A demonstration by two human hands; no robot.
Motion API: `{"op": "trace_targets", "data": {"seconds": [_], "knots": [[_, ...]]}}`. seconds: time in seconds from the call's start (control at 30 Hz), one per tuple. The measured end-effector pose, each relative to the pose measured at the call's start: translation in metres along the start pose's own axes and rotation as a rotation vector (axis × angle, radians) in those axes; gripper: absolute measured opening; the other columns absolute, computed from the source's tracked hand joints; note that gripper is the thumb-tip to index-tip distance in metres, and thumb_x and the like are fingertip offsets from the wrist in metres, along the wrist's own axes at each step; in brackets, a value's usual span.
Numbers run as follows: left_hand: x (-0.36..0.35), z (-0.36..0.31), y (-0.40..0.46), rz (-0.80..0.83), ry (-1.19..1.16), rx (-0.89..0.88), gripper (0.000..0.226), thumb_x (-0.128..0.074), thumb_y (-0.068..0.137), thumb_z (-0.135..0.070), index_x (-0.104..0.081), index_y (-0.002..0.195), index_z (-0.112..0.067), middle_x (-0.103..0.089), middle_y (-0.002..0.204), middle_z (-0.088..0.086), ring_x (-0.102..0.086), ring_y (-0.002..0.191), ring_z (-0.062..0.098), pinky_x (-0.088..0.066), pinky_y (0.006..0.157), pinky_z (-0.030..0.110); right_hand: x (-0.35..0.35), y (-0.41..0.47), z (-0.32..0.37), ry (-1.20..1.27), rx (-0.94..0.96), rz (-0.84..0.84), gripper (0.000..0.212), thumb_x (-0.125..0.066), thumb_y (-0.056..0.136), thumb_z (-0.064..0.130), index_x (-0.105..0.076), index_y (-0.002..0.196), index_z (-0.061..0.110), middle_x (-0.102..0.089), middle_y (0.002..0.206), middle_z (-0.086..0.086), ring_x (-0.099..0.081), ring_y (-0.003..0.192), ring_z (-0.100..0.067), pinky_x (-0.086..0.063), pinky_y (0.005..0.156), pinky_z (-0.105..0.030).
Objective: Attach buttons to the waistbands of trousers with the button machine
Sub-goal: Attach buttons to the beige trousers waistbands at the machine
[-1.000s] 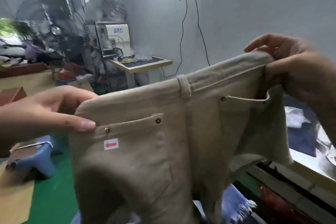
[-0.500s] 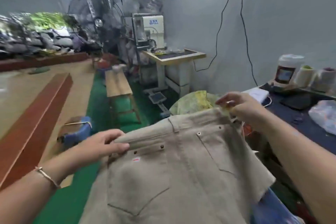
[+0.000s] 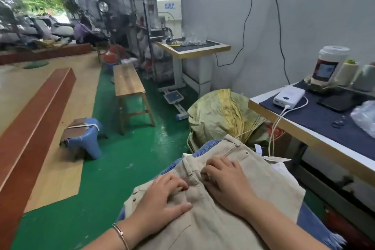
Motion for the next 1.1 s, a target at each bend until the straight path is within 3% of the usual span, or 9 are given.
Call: {"op": "trace_targets", "data": {"seconds": [0.13,0.27,0.4,0.6,0.73,0.83,0.93,1.0,1.1], "knots": [[0.026,-0.03,0.014,-0.05,-0.014,-0.029,0.022,-0.06,0.074,-0.055,-0.061,0.092,-0.043,-0.057,0.101,-0.02,-0.053,0.104,0.002,-0.043,0.094,0.031,0.031,-0.018,-0.002,0.095,-0.042,-0.08,0.033,-0.05,0.092,0.033,-0.055,0.125,0.035,-0.043,0.142,0.018,-0.035,0.132,-0.007,-0.021,0.104,-0.029],[0.033,-0.108,0.043,-0.027,-0.162,-0.171,0.018,-0.063,0.075,-0.044,-0.07,0.084,-0.029,-0.067,0.091,-0.009,-0.063,0.088,0.013,-0.046,0.08,0.028,0.097,-0.081,-0.017,0.32,-0.165,-0.239,0.024,-0.062,0.089,0.02,-0.067,0.112,0.021,-0.062,0.118,0.011,-0.051,0.115,-0.006,-0.038,0.099,-0.026],[-0.017,-0.215,0.069,0.273,-0.252,-0.44,0.012,-0.074,0.084,-0.018,-0.071,0.082,-0.03,-0.071,0.083,-0.006,-0.065,0.079,0.014,-0.05,0.075,0.026,0.162,-0.194,-0.028,0.334,-0.415,-0.372,0.015,-0.064,0.087,0.01,-0.072,0.098,0.015,-0.069,0.094,0.009,-0.06,0.091,-0.004,-0.047,0.083,-0.025],[-0.139,-0.386,0.034,0.817,-0.224,-0.918,0.008,-0.071,0.088,-0.026,-0.068,0.084,-0.032,-0.066,0.078,-0.011,-0.062,0.072,0.009,-0.046,0.065,0.02,0.222,-0.406,0.015,0.208,-0.959,-0.68,0.022,-0.065,0.086,0.005,-0.073,0.097,0.022,-0.068,0.093,0.015,-0.063,0.093,0.0,-0.046,0.08,-0.013],[-0.217,-0.472,-0.04,1.09,-0.107,-1.172,0.011,-0.067,0.09,-0.026,-0.068,0.084,-0.035,-0.068,0.082,-0.016,-0.064,0.078,0.005,-0.047,0.066,0.016,0.22,-0.547,0.091,0.093,-1.424,-0.952,0.042,-0.058,0.081,-0.015,-0.072,0.092,0.023,-0.065,0.099,0.012,-0.061,0.095,-0.005,-0.05,0.08,-0.018],[-0.271,-0.514,-0.104,1.273,-0.062,-1.219,0.011,-0.063,0.092,-0.03,-0.069,0.083,-0.034,-0.068,0.079,-0.016,-0.062,0.072,0.002,-0.044,0.06,0.014,0.195,-0.621,0.162,0.003,-1.734,-1.097,0.048,-0.051,0.074,-0.025,-0.072,0.087,0.016,-0.065,0.098,0.002,-0.062,0.093,-0.013,-0.052,0.077,-0.027],[-0.325,-0.528,-0.167,1.455,-0.008,-1.149,0.012,-0.064,0.092,-0.029,-0.07,0.083,-0.032,-0.068,0.079,-0.013,-0.062,0.072,0.0,-0.043,0.062,0.019,0.152,-0.656,0.218,0.032,-1.991,-1.204,0.055,-0.045,0.072,-0.026,-0.069,0.082,0.022,-0.065,0.097,0.001,-0.062,0.092,-0.009,-0.046,0.071,-0.018],[-0.356,-0.522,-0.206,1.571,0.06,-1.069,0.008,-0.066,0.091,-0.027,-0.071,0.086,-0.03,-0.069,0.083,-0.009,-0.063,0.079,0.004,-0.047,0.068,0.024,0.12,-0.667,0.24,0.045,-2.115,-1.221,0.054,-0.055,0.072,-0.021,-0.066,0.078,0.031,-0.065,0.095,0.005,-0.06,0.083,0.003,-0.041,0.067,-0.01],[-0.386,-0.491,-0.255,1.662,0.246,-1.16,0.016,-0.069,0.088,-0.035,-0.066,0.103,-0.039,-0.064,0.106,-0.016,-0.061,0.094,0.0,-0.048,0.084,0.019,0.079,-0.676,0.247,-0.013,-2.252,-1.173,0.036,-0.073,0.074,-0.001,-0.066,0.088,0.031,-0.065,0.1,0.011,-0.058,0.095,-0.007,-0.037,0.073,-0.007]]}}
Point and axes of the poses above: each hand's wrist, its own y-axis towards the middle knuckle, its own x-axis out of the back of the hand, z = x × y, the point moved 3 cm from there along y, towards the middle knuckle
